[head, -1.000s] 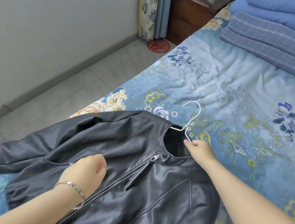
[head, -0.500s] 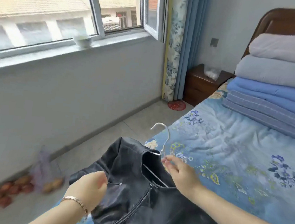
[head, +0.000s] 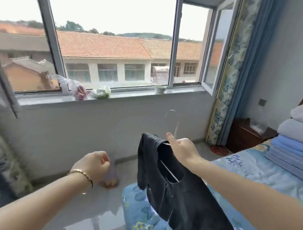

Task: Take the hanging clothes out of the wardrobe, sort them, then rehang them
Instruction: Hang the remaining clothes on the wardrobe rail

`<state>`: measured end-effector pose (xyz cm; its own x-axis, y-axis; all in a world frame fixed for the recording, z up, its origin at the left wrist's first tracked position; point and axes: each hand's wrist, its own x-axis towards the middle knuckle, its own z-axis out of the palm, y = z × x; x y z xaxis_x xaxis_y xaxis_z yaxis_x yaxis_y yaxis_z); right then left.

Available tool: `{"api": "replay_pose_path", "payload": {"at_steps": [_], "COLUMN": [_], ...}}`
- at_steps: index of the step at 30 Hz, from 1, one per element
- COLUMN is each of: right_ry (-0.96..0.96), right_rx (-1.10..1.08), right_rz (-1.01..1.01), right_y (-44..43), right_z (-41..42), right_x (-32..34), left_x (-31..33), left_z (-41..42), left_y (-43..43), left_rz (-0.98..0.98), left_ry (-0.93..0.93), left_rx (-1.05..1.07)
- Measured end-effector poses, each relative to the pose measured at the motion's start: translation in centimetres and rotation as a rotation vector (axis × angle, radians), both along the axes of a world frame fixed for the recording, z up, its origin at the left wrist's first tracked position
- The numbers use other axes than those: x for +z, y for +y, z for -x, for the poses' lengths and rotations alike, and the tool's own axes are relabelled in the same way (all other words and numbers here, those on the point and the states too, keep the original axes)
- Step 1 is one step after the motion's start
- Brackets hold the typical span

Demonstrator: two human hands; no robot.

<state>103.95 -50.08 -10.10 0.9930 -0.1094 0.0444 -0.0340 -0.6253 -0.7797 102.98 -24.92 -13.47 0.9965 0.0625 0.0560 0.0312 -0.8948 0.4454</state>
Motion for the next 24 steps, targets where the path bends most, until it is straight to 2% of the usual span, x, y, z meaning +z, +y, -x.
{"api": "replay_pose_path", "payload": {"at_steps": [4, 8, 11, 14, 18, 19, 24], "right_ry": [-0.043, 0.011, 0.177, 0.447, 0.761, 0.759, 0.470], "right_rx": [0.064, 0.258, 0.440, 0.646, 0.923, 0.980, 1.226], "right_rz": [0.166, 0.248, 0.219, 0.172, 0.060, 0.053, 0.196], "right_y": [4.7, 8.9, 12.4, 16.4, 21.5, 22.8, 28.0], "right_z": [5.2, 10.3, 14.0, 18.0, 23.7, 25.7, 38.2], "right_x": [4.1, 7.2, 9.2, 10.0, 7.8, 7.2, 6.7], "left_x": [2.1, 3.9, 5.0, 5.7, 5.1, 4.9, 5.5], "left_z": [7.2, 14.5, 20.1, 27.1, 37.8, 40.8, 55.7], "left_y": [4.6, 8.6, 11.4, 13.5, 15.4, 15.5, 15.5], "left_rz": [-0.015, -0.067, -0.091, -0.085, -0.089, -0.096, -0.169], "left_ry": [-0.003, 0.000, -0.037, -0.045, 0.002, 0.027, 0.127], "left_rx": [0.061, 0.135, 0.249, 0.418, 0.677, 0.743, 1.037]}}
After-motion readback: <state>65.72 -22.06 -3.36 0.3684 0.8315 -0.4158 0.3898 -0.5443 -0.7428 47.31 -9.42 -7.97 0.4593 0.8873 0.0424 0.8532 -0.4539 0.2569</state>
